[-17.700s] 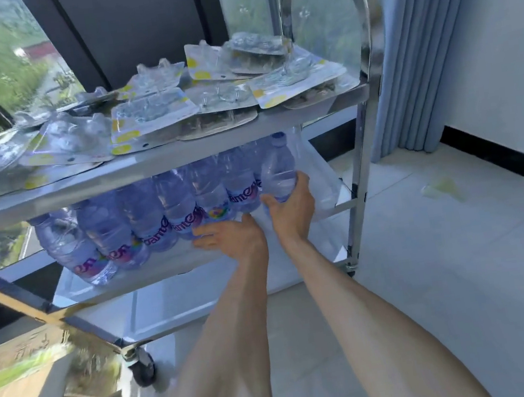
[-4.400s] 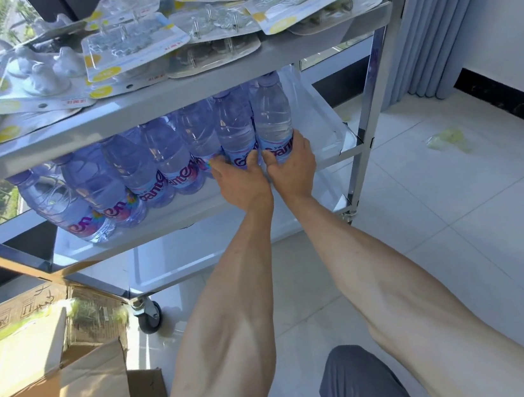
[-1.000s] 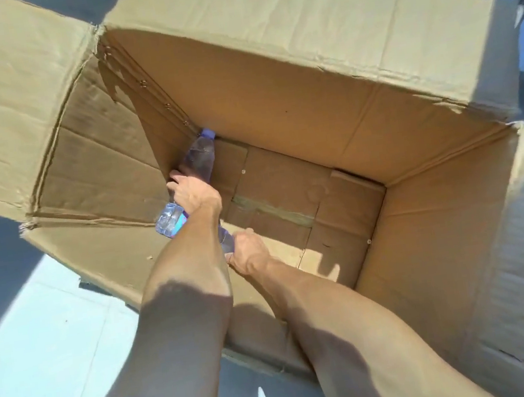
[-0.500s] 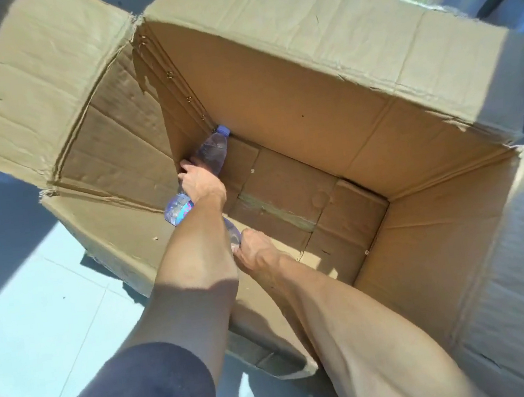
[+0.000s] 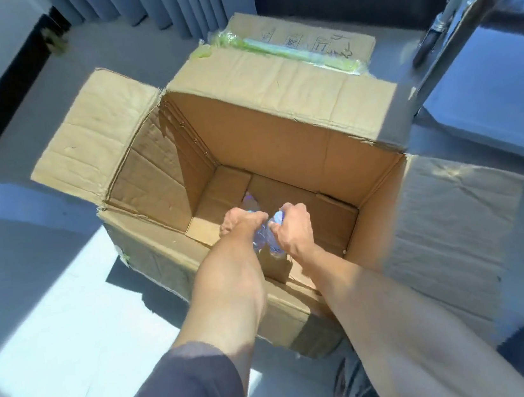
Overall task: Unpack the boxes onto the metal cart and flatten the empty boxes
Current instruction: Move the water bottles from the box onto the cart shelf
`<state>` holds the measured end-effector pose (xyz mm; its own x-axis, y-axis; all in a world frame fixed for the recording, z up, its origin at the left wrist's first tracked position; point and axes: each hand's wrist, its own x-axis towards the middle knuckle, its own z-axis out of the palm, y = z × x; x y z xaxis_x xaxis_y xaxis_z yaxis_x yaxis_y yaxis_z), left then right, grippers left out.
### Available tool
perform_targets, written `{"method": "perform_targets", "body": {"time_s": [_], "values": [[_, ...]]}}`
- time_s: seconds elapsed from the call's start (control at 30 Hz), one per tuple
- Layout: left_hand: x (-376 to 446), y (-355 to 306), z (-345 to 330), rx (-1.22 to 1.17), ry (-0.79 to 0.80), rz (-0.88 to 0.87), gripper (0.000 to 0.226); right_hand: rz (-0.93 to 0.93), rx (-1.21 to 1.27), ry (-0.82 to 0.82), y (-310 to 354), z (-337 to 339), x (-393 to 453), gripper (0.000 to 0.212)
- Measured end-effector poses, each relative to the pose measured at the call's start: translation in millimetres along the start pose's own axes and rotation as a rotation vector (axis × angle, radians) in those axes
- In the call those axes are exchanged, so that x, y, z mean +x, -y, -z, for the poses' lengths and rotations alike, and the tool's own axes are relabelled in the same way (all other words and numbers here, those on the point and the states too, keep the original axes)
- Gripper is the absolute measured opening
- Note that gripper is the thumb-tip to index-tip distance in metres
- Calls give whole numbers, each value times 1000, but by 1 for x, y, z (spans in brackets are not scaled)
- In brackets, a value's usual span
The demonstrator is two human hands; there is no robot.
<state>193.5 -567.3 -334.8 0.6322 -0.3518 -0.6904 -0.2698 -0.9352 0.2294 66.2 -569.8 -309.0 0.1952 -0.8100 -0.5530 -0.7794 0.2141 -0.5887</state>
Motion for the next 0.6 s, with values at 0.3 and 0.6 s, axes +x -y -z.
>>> {"method": "perform_targets", "body": {"time_s": [0.3, 0.6], "values": [[-75, -24, 18, -435, 170, -148, 69, 106, 184, -309, 11, 83, -40, 32], [-157, -50, 16, -1094, 47, -153, 23, 264, 611, -565, 46, 162, -64, 25]]}}
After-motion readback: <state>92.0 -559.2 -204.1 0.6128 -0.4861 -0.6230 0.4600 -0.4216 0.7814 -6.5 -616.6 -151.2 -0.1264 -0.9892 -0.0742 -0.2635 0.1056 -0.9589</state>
